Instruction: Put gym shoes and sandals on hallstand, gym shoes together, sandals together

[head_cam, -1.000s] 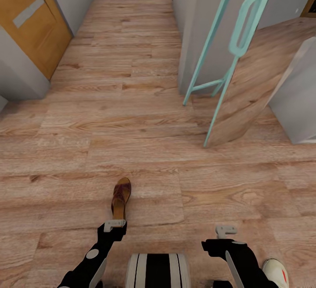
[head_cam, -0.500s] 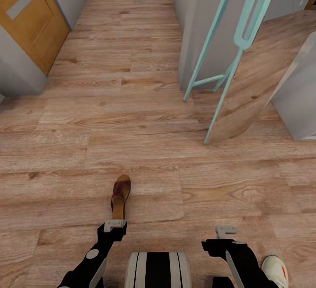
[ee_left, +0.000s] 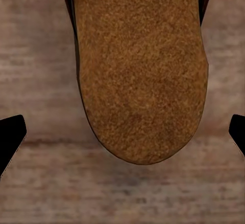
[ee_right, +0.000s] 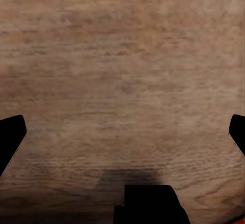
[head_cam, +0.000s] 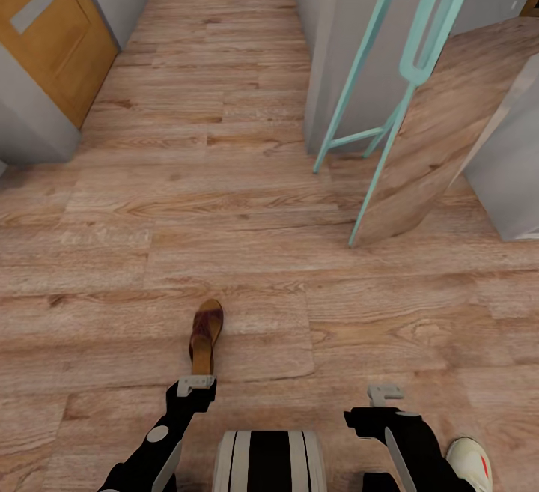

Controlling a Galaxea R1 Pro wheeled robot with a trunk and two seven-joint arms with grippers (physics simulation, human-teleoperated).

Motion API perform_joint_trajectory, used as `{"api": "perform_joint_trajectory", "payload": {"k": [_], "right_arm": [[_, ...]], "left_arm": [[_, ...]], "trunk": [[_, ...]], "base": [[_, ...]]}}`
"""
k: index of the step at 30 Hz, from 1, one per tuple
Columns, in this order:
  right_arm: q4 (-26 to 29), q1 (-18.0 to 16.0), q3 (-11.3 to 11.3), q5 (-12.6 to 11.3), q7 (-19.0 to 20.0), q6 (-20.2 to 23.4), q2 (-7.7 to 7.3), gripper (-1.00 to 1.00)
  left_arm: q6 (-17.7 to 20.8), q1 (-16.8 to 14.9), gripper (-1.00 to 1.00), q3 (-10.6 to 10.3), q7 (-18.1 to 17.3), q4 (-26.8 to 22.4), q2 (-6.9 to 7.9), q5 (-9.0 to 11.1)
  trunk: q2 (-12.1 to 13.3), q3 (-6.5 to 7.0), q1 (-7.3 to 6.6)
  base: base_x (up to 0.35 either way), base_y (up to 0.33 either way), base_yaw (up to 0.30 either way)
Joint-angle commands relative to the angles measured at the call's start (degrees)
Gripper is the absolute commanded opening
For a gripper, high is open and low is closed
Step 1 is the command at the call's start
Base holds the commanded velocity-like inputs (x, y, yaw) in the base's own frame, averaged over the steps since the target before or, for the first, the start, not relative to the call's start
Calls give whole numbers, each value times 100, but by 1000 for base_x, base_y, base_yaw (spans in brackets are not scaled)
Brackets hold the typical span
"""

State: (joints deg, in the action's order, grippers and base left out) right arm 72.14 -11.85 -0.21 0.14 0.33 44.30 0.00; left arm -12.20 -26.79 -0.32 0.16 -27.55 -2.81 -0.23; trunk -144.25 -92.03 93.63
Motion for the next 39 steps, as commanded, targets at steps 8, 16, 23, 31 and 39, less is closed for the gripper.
{"api": "perform_joint_trajectory", "payload": {"k": [8, 16, 23, 31, 39], "right_arm": [[41, -1, 3, 1, 2, 26, 7, 100], [46, -1, 4, 1, 6, 26, 8, 100], [50, -1, 4, 3, 3, 26, 9, 100], [50, -1, 4, 4, 4, 26, 9, 100], [51, -1, 4, 3, 4, 26, 9, 100]], "left_arm": [[-19, -2, 100, -3, 0, 4, 1, -3], [-19, -2, 100, -3, 1, 4, 0, -3], [-19, -2, 100, -3, 1, 4, 0, -3], [-19, -2, 100, -3, 1, 4, 0, -3], [-19, -2, 100, -3, 2, 4, 0, -3]], "trunk": [[-1, -3, 0], [-1, -3, 0], [-1, -8, 0], [-1, -52, 0], [-1, -74, 0]], "base": [[150, 0, 0], [37, 0, 0], [7, 0, 0], [1, 0, 0], [0, 0, 0]]}}
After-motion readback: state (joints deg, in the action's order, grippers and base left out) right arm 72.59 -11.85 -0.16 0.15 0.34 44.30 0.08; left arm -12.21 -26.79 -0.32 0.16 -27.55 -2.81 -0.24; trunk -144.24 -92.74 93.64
